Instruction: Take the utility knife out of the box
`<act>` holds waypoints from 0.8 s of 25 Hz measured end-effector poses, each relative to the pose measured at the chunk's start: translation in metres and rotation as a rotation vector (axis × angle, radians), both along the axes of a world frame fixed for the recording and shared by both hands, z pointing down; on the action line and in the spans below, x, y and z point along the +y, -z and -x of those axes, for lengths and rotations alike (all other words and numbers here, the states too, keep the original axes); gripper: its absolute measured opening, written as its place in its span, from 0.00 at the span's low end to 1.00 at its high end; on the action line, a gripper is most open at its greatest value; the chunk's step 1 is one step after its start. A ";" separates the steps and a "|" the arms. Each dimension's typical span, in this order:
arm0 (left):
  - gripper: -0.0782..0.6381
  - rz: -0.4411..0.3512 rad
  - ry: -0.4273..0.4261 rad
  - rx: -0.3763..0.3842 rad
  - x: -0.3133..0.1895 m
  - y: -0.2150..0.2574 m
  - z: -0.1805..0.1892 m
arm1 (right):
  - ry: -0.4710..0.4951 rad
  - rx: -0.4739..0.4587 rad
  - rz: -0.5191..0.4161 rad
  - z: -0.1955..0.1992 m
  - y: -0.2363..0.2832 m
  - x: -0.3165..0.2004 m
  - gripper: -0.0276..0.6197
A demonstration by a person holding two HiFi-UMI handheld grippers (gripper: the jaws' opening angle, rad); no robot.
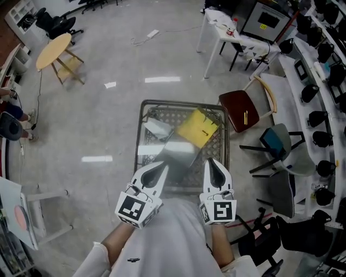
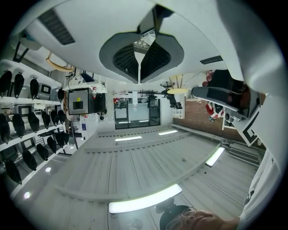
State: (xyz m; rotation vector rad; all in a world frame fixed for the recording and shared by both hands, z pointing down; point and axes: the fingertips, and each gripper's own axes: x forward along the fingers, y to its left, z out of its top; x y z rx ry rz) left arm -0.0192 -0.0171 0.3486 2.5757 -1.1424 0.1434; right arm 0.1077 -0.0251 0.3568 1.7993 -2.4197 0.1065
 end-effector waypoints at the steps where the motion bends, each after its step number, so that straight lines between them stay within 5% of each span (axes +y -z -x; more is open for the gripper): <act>1: 0.11 0.009 0.002 0.001 -0.002 -0.002 0.001 | 0.002 0.014 0.003 0.000 -0.004 -0.003 0.04; 20: 0.11 0.099 0.014 -0.034 -0.070 -0.062 -0.023 | 0.061 0.147 0.164 -0.026 -0.143 -0.126 0.05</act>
